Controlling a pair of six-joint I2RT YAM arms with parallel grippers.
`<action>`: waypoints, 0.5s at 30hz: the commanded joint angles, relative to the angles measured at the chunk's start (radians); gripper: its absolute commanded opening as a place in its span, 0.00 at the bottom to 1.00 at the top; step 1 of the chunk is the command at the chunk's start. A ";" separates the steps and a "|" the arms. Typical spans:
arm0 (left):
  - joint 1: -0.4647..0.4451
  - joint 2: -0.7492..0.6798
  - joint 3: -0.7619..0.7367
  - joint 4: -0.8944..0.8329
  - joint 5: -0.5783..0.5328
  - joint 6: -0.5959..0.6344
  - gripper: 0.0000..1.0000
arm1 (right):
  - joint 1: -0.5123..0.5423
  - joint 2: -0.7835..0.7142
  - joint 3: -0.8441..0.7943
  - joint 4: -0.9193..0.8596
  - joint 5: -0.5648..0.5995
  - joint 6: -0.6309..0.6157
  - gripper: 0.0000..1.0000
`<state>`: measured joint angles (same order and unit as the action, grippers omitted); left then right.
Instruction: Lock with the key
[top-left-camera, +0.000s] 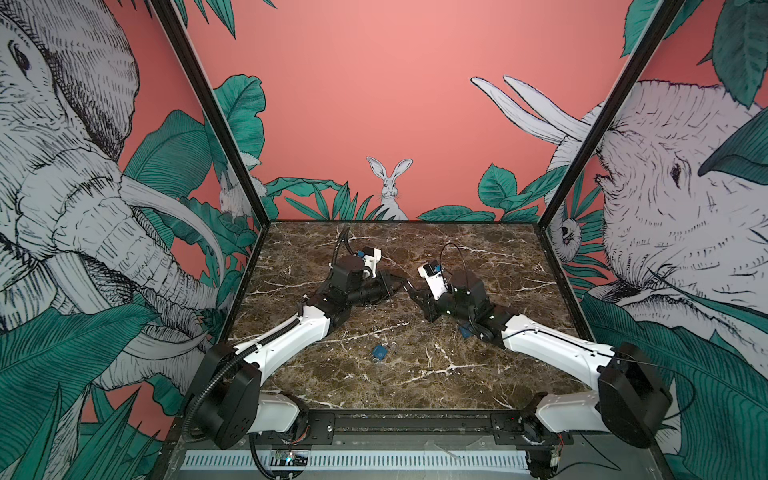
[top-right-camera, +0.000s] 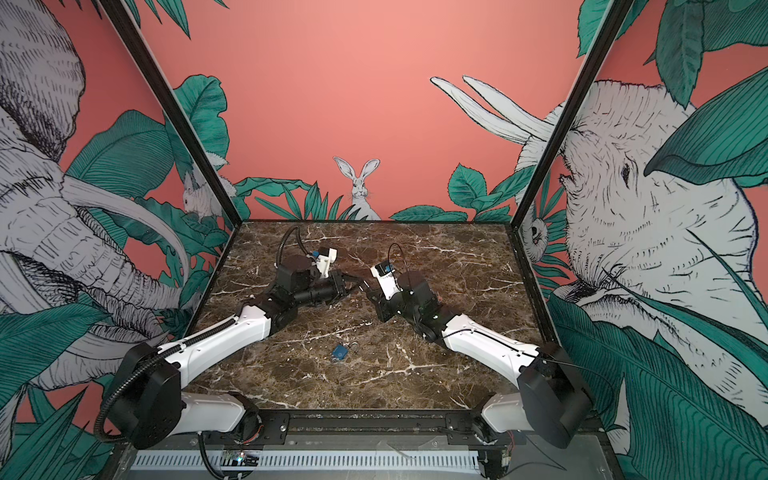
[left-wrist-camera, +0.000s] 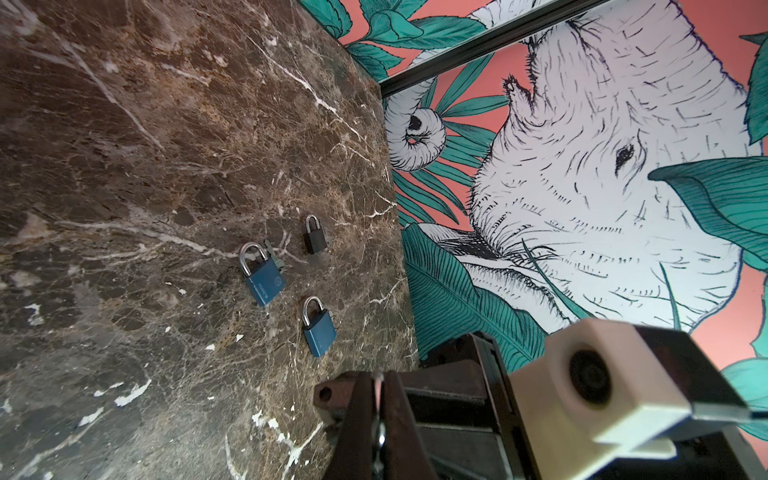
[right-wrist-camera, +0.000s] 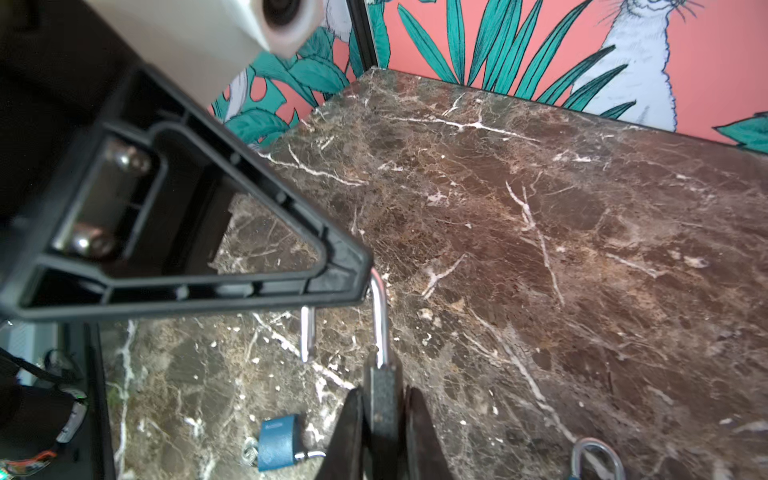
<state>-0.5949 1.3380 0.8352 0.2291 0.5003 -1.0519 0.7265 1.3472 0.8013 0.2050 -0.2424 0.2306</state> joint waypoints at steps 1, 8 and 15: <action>-0.008 -0.055 0.008 0.020 0.014 -0.005 0.00 | -0.001 -0.007 0.025 0.025 0.039 0.016 0.00; -0.004 -0.079 0.028 -0.060 0.003 0.079 0.00 | -0.033 -0.031 0.041 -0.034 -0.075 0.063 0.00; 0.051 -0.136 0.101 -0.283 -0.016 0.279 0.40 | -0.109 -0.072 0.066 -0.184 -0.326 0.103 0.00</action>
<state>-0.5728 1.2537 0.8951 0.0509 0.4896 -0.8864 0.6312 1.3140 0.8333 0.0826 -0.4313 0.3077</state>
